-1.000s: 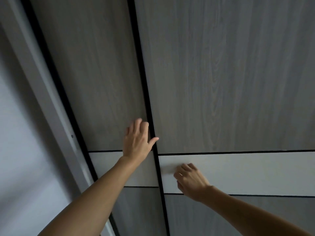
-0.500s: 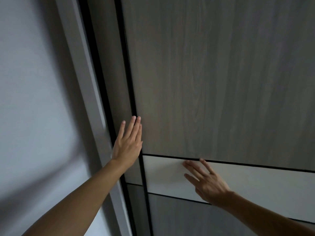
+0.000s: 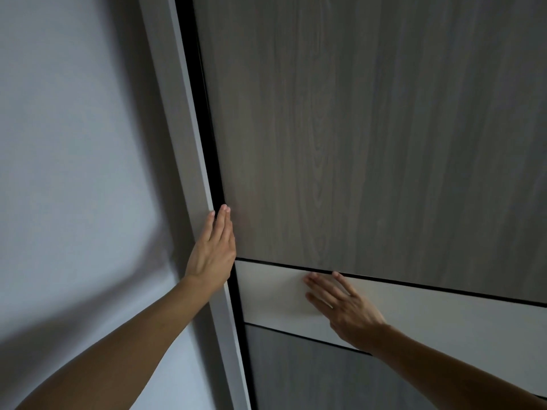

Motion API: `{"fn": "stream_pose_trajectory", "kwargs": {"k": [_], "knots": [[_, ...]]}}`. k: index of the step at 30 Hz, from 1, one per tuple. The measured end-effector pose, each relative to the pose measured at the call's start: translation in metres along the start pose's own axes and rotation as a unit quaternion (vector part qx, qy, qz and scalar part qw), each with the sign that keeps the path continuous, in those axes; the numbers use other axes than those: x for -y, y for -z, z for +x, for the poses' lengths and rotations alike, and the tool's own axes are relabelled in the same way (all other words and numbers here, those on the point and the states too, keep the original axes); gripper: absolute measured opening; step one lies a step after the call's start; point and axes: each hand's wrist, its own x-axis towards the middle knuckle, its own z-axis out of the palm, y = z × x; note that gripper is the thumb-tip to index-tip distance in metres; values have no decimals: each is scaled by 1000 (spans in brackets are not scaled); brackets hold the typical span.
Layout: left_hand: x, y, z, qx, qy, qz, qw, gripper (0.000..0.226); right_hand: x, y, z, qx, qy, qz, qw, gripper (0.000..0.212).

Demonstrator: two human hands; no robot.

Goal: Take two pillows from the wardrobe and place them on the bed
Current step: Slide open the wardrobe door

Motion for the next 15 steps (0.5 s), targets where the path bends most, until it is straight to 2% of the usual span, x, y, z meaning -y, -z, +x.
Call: {"fn": "stream_pose_trajectory", "kwargs": {"k": [4,11,15], "knots": [[5,8,1,23,2,14,1000,52,8,1,12,14,-6,13,1000,64],[1,37,4,86,3,-13,996,27,15,21,3,89,-49,-1,995,69],[-28,52,-4,112,10,-76,991,33,6,30,-58,117,-78,37,989,63]]}}
